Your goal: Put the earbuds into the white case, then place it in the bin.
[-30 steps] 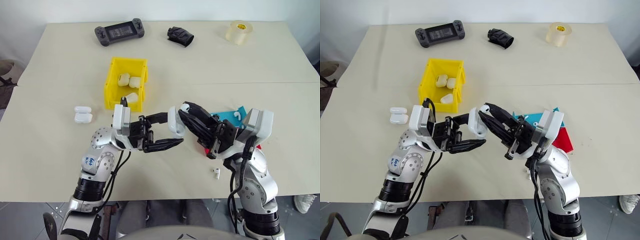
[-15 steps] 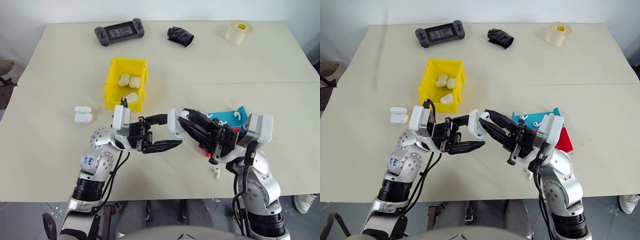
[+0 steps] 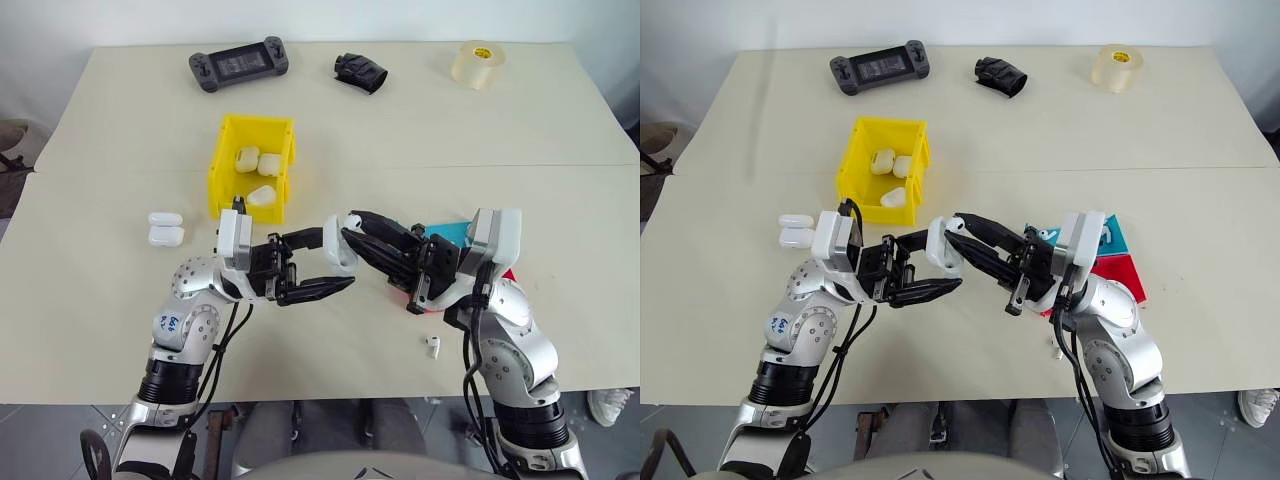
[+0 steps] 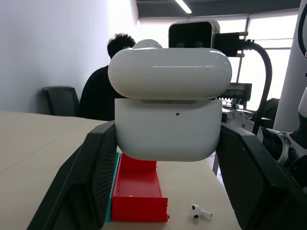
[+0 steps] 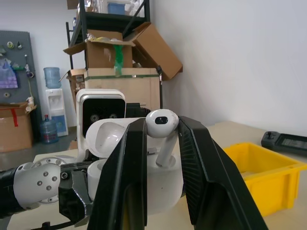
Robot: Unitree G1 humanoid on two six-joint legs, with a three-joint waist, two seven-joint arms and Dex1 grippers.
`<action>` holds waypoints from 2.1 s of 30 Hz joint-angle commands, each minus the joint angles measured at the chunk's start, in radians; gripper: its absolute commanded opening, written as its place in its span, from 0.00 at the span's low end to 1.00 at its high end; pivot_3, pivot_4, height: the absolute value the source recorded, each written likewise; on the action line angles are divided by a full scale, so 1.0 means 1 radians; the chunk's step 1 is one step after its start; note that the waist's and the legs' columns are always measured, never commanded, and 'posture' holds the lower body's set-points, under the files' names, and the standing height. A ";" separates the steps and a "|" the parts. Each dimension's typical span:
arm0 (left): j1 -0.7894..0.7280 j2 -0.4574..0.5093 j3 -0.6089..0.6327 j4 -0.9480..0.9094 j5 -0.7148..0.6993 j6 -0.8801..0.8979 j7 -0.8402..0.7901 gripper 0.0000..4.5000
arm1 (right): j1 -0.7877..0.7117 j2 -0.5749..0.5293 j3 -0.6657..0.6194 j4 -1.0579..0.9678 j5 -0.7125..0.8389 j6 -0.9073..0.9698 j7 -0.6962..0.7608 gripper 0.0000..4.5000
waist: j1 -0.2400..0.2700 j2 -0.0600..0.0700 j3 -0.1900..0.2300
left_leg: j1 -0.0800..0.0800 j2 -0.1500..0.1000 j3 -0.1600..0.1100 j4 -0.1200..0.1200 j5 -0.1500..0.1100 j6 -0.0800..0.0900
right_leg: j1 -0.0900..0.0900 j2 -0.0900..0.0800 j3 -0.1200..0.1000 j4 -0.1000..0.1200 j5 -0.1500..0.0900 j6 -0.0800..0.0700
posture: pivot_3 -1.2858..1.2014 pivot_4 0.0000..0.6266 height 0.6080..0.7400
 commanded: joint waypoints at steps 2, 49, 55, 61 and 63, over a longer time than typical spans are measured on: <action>-0.004 -0.010 -0.024 -0.058 -0.026 -0.012 -0.031 0.61 | -0.011 -0.033 0.001 -0.033 0.037 0.070 -0.002 0.13 | 0.001 0.000 0.000 | 0.000 0.000 0.000 0.000 0.000 0.000 | 0.000 0.000 0.000 0.000 0.000 0.000 | 0.52 0.24 1.00; 0.001 -0.013 0.031 -0.047 -0.001 -0.058 0.004 0.61 | 0.073 -0.250 -0.244 -0.071 0.164 0.173 0.031 0.99 | 0.006 0.000 0.000 | -0.001 0.002 0.000 0.000 0.000 0.000 | 0.001 -0.001 0.000 -0.002 0.000 0.000 | 0.52 0.24 1.00; 0.073 0.039 0.046 -0.068 0.011 -0.099 -0.010 0.61 | 0.264 -0.410 -0.450 0.036 0.069 0.092 0.179 0.99 | 0.004 0.000 0.000 | -0.001 0.000 0.001 -0.001 -0.001 0.001 | 0.001 -0.001 0.000 -0.004 0.000 0.000 | 0.52 0.24 1.00; 0.130 0.052 0.048 -0.106 0.014 -0.118 0.017 0.61 | 0.341 -0.493 -0.578 0.244 -0.023 -0.001 0.280 0.99 | 0.004 -0.001 0.000 | 0.001 0.003 0.002 -0.001 0.000 0.001 | 0.004 -0.001 0.000 -0.006 0.000 0.000 | 0.52 0.24 1.00; 0.141 0.049 0.043 -0.116 0.015 -0.123 0.028 0.61 | 0.319 -0.511 -0.575 0.272 -0.037 -0.007 0.291 0.99 | 0.004 -0.001 0.000 | 0.001 0.004 0.003 -0.001 0.000 0.002 | 0.005 -0.001 0.000 -0.007 0.000 0.000 | 0.52 0.24 1.00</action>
